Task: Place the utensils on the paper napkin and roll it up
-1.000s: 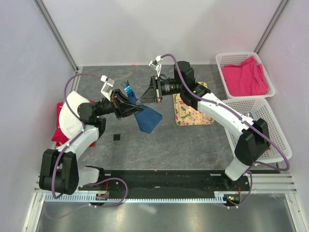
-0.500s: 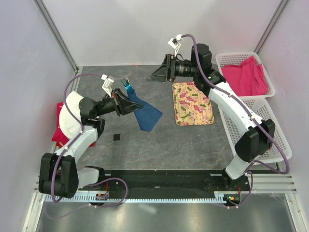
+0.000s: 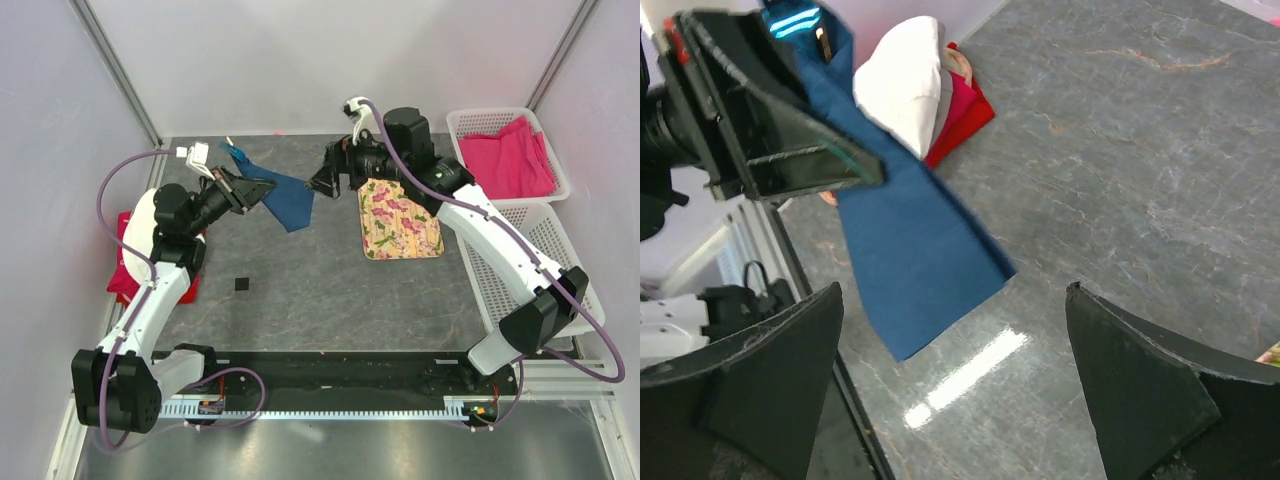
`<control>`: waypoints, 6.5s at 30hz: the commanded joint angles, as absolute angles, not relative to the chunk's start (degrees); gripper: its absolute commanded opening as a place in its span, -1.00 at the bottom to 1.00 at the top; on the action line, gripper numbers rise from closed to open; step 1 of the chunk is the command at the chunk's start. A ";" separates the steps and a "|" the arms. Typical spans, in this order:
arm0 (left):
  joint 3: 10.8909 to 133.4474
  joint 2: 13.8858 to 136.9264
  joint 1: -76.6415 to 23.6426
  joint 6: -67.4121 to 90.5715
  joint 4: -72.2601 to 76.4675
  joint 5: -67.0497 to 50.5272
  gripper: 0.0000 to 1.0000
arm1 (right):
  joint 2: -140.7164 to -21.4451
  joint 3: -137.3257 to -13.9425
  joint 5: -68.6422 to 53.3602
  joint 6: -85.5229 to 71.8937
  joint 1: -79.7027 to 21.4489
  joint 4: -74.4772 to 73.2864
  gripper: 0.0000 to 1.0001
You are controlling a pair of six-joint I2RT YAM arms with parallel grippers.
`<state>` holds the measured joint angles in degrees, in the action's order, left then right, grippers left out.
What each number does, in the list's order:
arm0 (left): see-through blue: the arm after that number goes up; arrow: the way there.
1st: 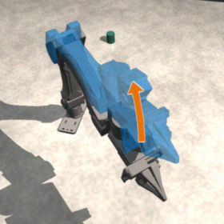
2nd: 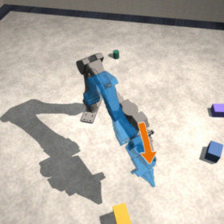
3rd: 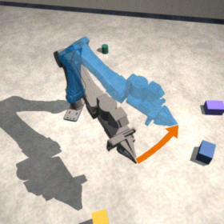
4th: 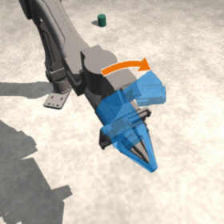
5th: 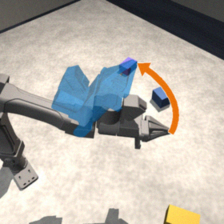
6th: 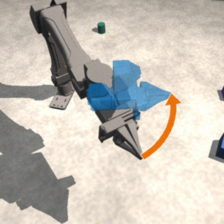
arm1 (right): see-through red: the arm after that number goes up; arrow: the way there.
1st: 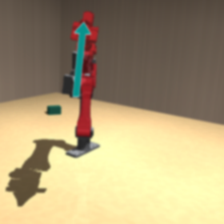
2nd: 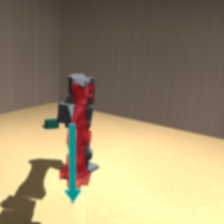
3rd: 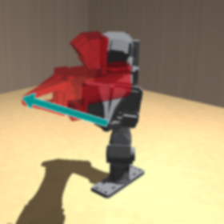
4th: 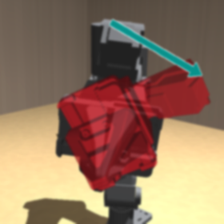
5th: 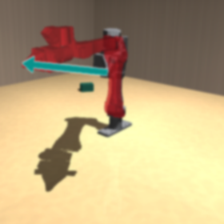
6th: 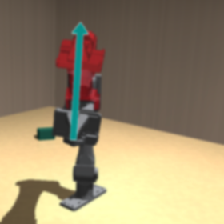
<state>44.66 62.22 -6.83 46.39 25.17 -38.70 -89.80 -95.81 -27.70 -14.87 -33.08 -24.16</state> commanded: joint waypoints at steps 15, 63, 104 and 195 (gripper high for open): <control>48.52 62.84 -6.68 49.39 25.75 -38.14 -0.96 | -93.08 -95.10 -20.13 -9.67 -43.41 -16.97 0.96; 46.50 61.79 -8.17 54.05 35.77 -48.86 -0.96 | -97.38 -83.50 -48.51 -29.70 -41.92 4.48 -0.45; 45.18 61.08 -9.23 49.66 33.31 -52.38 0.10 | -93.43 -84.64 -47.02 -24.52 -39.82 0.53 -1.00; 41.66 63.28 -13.45 56.16 40.78 -51.33 -0.96 | -90.53 -88.77 -51.85 -19.78 -35.95 -13.10 0.13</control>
